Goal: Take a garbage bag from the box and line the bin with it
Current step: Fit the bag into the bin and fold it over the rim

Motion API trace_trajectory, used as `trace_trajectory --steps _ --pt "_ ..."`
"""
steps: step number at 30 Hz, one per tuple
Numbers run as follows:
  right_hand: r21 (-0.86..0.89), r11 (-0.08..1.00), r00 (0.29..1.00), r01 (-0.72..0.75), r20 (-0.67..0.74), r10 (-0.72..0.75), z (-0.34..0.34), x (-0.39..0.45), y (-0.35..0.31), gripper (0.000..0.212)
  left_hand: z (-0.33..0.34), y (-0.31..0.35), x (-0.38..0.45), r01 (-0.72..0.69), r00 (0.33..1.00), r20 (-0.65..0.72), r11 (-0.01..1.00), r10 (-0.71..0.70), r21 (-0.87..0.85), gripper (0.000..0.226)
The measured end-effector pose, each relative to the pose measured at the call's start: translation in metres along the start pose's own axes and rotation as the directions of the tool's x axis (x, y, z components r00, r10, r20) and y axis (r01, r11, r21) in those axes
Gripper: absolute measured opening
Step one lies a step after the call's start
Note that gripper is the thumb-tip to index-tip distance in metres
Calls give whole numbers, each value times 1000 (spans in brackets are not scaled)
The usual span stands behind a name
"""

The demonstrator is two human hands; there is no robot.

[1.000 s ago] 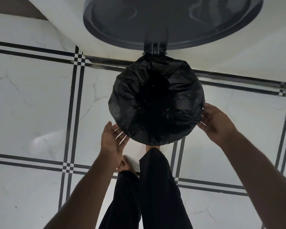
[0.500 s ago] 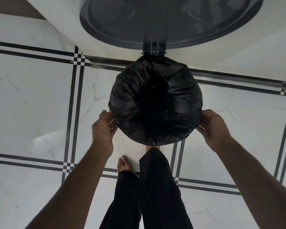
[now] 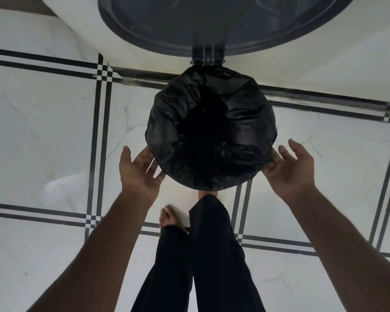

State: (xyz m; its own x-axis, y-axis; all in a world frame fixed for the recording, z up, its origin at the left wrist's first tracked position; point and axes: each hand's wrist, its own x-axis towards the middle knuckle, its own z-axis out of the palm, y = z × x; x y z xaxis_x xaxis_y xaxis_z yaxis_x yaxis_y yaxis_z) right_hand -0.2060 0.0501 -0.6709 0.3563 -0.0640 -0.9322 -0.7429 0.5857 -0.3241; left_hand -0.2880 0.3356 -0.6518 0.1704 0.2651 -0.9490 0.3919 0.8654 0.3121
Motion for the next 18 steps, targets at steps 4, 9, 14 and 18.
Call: trace_trajectory --steps 4,9,14,18 --pt "-155 988 991 -2 -132 -19 5 0 -2 32 0 -9 7 54 986 -161 996 -42 72 49" --pt "-336 941 997 -37 -79 11 6 -5 7 39 -2 -20 6 110 992 -69 987 -102 115 53" --pt "-449 889 995 88 83 -57 0 -8 14 29 -7 -22 9 -21 971 -225 962 85 272 40" --pt "-544 818 982 187 106 -154 -12 -5 18 28 9 -29 -21 -563 666 9 494 746 662 21"
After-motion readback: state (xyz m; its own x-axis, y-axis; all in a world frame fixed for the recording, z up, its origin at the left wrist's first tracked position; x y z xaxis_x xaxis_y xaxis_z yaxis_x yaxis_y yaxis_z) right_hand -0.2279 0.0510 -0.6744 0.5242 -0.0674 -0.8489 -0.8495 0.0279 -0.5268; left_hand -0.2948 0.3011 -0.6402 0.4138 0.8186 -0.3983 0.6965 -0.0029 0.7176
